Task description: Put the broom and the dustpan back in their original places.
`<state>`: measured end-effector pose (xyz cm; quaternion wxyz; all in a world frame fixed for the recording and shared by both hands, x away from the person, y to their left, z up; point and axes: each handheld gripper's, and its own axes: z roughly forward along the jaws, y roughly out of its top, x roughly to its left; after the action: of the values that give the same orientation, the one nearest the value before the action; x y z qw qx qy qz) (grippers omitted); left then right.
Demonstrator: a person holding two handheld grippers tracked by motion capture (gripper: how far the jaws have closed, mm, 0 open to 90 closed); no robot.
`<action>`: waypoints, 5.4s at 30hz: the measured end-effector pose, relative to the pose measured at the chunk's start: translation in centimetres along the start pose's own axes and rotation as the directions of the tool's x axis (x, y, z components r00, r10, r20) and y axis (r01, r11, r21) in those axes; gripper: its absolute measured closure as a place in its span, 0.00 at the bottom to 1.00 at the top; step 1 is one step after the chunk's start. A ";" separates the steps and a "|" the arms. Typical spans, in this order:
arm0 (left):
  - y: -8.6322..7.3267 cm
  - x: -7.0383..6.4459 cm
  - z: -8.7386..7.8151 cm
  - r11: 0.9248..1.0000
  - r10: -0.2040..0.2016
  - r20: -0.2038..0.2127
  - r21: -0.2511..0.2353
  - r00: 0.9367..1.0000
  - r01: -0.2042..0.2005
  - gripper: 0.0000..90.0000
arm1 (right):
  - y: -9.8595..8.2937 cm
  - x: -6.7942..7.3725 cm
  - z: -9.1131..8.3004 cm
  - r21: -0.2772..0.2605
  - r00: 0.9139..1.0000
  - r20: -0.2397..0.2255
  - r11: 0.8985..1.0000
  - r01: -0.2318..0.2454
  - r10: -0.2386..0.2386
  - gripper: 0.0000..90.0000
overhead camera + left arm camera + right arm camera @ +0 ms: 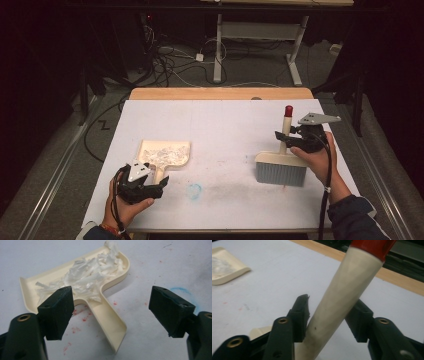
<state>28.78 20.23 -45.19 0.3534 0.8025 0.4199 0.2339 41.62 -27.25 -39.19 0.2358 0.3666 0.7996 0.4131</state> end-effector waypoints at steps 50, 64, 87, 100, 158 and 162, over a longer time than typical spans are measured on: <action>-0.7 -2.4 0.9 0.991 0.130 -0.003 -0.036 0.992 -0.130 0.21 | 2.0 4.0 -0.1 -0.191 0.984 0.172 0.978 0.086 -0.053 0.26; -0.7 -2.5 1.0 0.991 0.130 0.010 -0.037 0.992 -0.129 0.21 | 2.4 5.2 -1.5 -0.215 0.985 0.161 0.972 0.098 -0.063 0.25; -0.7 -2.5 0.9 0.990 0.140 0.008 -0.036 0.990 -0.140 0.20 | 2.4 7.1 -4.2 -0.215 0.978 0.152 0.961 0.172 -0.141 0.25; -0.7 -2.6 1.0 0.988 0.153 0.009 -0.025 0.988 -0.153 0.20 | 1.0 7.8 -6.1 -0.235 0.970 0.166 0.948 0.214 -0.178 0.26; -0.6 -3.2 1.7 0.976 0.220 0.021 -0.014 0.975 -0.219 0.20 | -10.7 5.4 -7.0 -0.092 0.967 0.130 0.969 0.231 -0.219 0.24; -0.6 -3.1 1.7 0.975 0.220 0.026 -0.021 0.975 -0.219 0.20 | -11.8 5.1 -7.3 -0.082 0.972 0.144 0.976 0.200 -0.187 0.24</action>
<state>27.94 17.21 -47.01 0.3387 0.8439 0.3216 0.2640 28.88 -31.41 -45.40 0.3462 0.3023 0.7929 0.4000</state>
